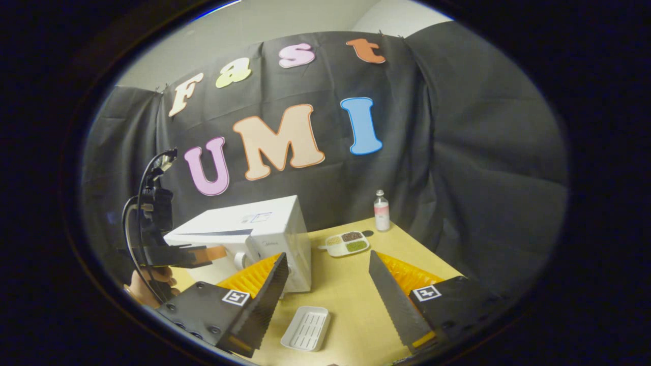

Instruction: Open the microwave oven with the left hand, put the food in, and close the microwave oven.

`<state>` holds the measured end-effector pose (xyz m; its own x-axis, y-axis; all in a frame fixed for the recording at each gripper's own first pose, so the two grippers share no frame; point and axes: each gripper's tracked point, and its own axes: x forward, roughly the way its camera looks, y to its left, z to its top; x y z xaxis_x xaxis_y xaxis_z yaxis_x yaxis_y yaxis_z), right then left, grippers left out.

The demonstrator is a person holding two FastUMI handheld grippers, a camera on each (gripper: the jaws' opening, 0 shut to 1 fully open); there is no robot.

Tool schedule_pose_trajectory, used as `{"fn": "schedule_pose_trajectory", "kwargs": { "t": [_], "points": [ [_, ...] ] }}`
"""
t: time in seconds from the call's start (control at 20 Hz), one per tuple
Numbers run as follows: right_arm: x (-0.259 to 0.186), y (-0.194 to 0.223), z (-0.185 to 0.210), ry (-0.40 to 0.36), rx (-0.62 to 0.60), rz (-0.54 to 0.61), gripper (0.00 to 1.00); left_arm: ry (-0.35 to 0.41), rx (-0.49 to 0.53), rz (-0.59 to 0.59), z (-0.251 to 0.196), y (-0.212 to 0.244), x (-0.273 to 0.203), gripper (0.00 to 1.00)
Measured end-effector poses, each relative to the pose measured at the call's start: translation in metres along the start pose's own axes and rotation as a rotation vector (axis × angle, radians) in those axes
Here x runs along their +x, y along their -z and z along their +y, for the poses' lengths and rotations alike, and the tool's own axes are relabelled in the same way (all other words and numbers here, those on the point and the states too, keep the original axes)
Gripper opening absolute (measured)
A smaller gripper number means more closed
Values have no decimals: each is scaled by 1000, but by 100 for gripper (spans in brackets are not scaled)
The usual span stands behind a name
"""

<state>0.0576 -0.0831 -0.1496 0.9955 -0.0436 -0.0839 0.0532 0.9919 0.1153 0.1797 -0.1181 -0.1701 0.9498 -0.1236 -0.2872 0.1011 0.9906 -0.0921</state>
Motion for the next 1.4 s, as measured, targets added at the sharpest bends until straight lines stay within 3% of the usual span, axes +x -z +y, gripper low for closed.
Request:
{"fn": "schedule_pose_trajectory", "kwargs": {
  "t": [0.05,0.1,1.3,1.4],
  "points": [
    [1,2,-1,0,-1,2,100,-3,-1,0,1,-1,3,0],
    [2,2,-1,-1,-2,3,92,-8,1,1,3,-1,4,1],
    [25,14,8,-24,-18,57,91,-27,-46,-47,10,-10,20,0],
    [22,14,9,-28,-20,50,92,-28,-63,5,9,2,22,2]
  ]
}}
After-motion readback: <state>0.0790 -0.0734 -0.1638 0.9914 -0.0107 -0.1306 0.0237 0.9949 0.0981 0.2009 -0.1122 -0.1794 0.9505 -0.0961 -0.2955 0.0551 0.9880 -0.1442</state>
